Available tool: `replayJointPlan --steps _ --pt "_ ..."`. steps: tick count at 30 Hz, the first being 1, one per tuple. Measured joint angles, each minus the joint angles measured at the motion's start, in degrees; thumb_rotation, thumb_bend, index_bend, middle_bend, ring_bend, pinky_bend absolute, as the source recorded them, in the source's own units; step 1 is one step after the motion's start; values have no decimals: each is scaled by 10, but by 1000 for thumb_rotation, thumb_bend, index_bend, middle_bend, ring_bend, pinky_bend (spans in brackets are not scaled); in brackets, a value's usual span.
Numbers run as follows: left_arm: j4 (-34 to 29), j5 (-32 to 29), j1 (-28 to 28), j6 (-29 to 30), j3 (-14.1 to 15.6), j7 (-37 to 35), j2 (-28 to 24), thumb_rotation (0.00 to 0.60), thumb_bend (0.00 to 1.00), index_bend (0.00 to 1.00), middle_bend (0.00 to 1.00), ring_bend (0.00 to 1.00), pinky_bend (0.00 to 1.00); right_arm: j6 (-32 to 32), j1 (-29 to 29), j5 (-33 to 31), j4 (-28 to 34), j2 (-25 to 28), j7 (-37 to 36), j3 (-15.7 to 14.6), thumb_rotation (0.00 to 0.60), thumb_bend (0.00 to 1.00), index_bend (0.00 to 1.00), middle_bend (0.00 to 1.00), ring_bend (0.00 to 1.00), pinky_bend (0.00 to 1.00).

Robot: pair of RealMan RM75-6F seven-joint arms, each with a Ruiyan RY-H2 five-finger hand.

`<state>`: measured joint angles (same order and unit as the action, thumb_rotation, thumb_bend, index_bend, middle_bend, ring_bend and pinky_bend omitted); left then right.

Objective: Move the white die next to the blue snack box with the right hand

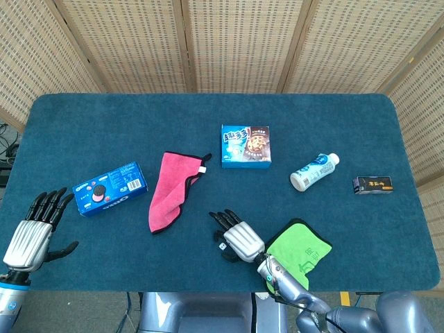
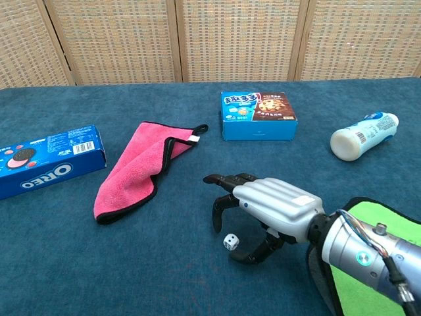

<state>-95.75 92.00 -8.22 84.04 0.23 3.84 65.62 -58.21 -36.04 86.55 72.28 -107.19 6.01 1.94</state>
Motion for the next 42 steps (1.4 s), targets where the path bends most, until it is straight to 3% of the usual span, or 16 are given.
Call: replayJointPlan --steps 42 --pt "-2 2 0 1 0 -1 -1 600 202 0 0 0 0 10 -6 -7 -8 0 5 6 600 363 509 0 0 0"
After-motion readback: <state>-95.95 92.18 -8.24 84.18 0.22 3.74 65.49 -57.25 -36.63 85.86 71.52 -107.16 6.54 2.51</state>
